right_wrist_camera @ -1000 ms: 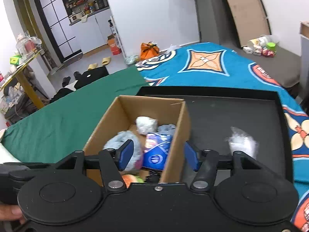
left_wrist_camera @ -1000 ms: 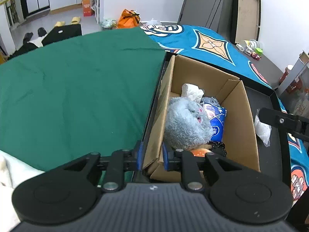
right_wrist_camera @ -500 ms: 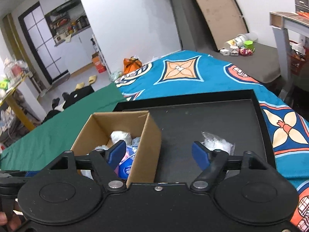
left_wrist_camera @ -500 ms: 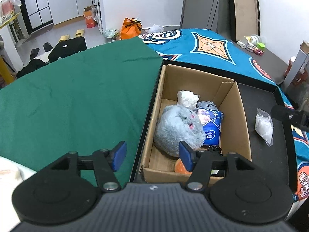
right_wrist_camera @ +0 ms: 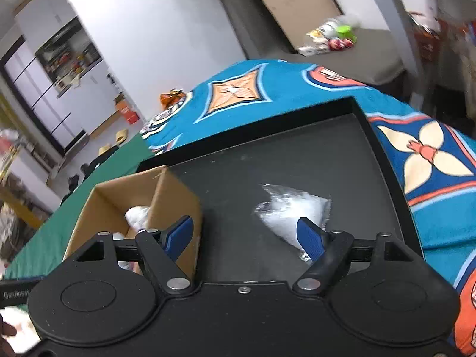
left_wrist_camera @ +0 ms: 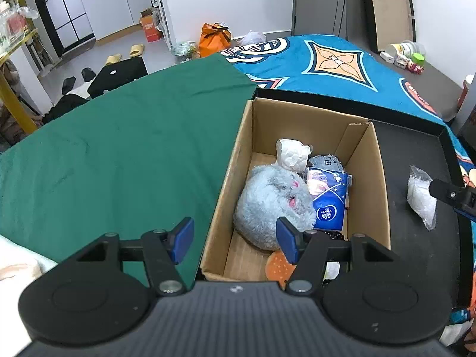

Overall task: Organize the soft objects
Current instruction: 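Grasp the clear bag of white filling with the right gripper, then carry the bag of filling with the right gripper and drop it into the box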

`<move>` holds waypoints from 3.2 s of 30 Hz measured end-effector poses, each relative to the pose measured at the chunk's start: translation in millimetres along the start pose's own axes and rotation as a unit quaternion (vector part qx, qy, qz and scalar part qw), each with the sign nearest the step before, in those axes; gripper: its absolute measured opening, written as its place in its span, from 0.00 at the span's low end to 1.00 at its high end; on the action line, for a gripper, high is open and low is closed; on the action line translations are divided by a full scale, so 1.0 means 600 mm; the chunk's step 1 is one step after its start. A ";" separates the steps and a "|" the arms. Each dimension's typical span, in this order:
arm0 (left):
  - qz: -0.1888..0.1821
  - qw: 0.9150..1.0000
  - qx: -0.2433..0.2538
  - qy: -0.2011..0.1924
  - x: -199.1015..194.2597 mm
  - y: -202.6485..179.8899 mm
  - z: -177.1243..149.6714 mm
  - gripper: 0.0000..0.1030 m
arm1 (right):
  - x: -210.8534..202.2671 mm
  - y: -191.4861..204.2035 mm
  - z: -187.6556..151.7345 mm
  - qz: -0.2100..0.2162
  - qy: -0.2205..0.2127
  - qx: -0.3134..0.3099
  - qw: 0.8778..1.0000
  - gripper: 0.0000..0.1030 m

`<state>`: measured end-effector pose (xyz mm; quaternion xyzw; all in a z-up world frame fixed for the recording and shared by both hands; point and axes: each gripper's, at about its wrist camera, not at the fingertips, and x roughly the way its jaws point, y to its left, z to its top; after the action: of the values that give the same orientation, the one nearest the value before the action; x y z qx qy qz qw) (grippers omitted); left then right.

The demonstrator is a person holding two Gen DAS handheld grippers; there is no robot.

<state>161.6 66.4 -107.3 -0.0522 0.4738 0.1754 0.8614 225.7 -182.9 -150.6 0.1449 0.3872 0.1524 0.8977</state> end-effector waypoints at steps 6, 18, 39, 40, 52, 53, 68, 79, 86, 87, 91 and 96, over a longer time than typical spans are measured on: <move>0.028 0.999 0.023 0.013 0.013 -0.019 0.003 0.58 | 0.014 -0.034 0.004 0.000 -0.002 0.035 0.999 0.74; 0.055 0.996 0.055 0.034 0.052 -0.054 0.011 0.65 | 0.064 -0.085 0.007 -0.011 0.013 0.078 0.997 0.73; 0.032 0.998 0.045 0.027 0.039 -0.038 0.009 0.66 | 0.062 -0.078 -0.007 -0.003 0.028 0.075 0.997 0.32; 0.031 0.998 0.044 0.026 0.037 -0.037 0.007 0.66 | 0.059 -0.079 -0.006 0.000 0.026 0.076 0.997 0.32; 0.008 1.000 0.023 0.001 0.007 -0.005 -0.001 0.66 | 0.007 -0.055 -0.012 -0.013 -0.001 0.038 0.999 0.31; 0.005 1.000 0.021 0.000 0.006 -0.002 -0.002 0.66 | 0.005 -0.050 -0.012 -0.015 -0.004 0.032 0.999 0.31; -0.026 1.000 -0.001 -0.015 0.000 0.033 -0.012 0.66 | -0.040 0.021 0.009 0.000 -0.031 -0.026 0.999 0.31; -0.059 0.998 -0.018 -0.020 0.012 0.055 -0.028 0.65 | -0.055 0.091 0.023 0.017 -0.048 -0.070 0.996 0.31; -0.088 0.995 -0.043 -0.015 0.029 0.076 -0.033 0.54 | -0.053 0.138 0.027 0.021 -0.051 -0.098 0.994 0.31; -0.089 0.995 -0.046 -0.014 0.031 0.078 -0.034 0.52 | -0.051 0.145 0.026 0.023 -0.050 -0.103 0.993 0.31; -0.102 0.993 -0.061 -0.004 0.044 0.088 -0.038 0.35 | -0.040 0.168 0.019 0.024 -0.042 -0.119 0.992 0.31; -0.115 0.990 -0.085 -0.001 0.056 0.104 -0.040 0.15 | -0.029 0.197 0.010 0.020 -0.034 -0.138 0.990 0.31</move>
<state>137.0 126.7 -143.6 -0.1793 0.4475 0.1151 0.8685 200.0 -82.4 -90.5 0.0321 0.3289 0.2171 0.9185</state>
